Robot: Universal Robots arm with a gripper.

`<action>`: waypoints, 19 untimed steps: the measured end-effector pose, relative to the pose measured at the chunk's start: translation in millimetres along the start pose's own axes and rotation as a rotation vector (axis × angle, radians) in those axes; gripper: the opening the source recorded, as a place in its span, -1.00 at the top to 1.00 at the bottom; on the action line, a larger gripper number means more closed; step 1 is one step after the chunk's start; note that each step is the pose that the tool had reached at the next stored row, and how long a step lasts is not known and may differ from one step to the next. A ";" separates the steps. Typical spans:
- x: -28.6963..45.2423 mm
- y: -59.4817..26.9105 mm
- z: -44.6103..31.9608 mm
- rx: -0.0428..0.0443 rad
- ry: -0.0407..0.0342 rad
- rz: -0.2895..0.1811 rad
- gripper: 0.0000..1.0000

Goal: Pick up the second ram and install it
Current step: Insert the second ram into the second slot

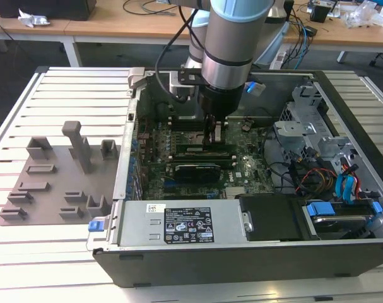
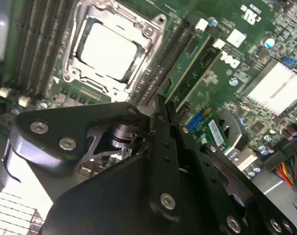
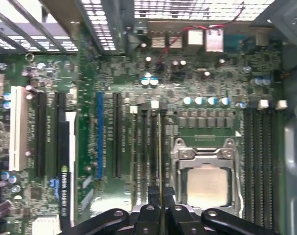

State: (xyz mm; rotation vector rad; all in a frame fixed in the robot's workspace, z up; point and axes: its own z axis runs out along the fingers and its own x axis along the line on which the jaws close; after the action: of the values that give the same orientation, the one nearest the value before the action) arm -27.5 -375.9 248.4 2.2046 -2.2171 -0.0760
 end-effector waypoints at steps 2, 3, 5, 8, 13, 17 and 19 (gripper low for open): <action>2.3 0.0 0.8 0.0000 0.0053 0.002 0.73; 4.2 0.0 1.9 0.0001 0.0083 0.003 0.73; 4.5 0.6 4.4 0.0001 0.0086 0.004 0.73; 4.0 1.4 8.1 0.0001 0.0086 0.009 0.73; 1.8 1.9 11.1 0.0002 0.0083 0.011 0.73; 1.4 2.5 14.9 0.0003 0.0082 0.011 0.73; 1.1 2.7 16.2 0.0002 0.0084 0.011 0.73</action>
State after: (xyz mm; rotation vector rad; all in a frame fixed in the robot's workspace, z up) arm -30.9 -376.5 232.4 2.1879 -2.2254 -0.0662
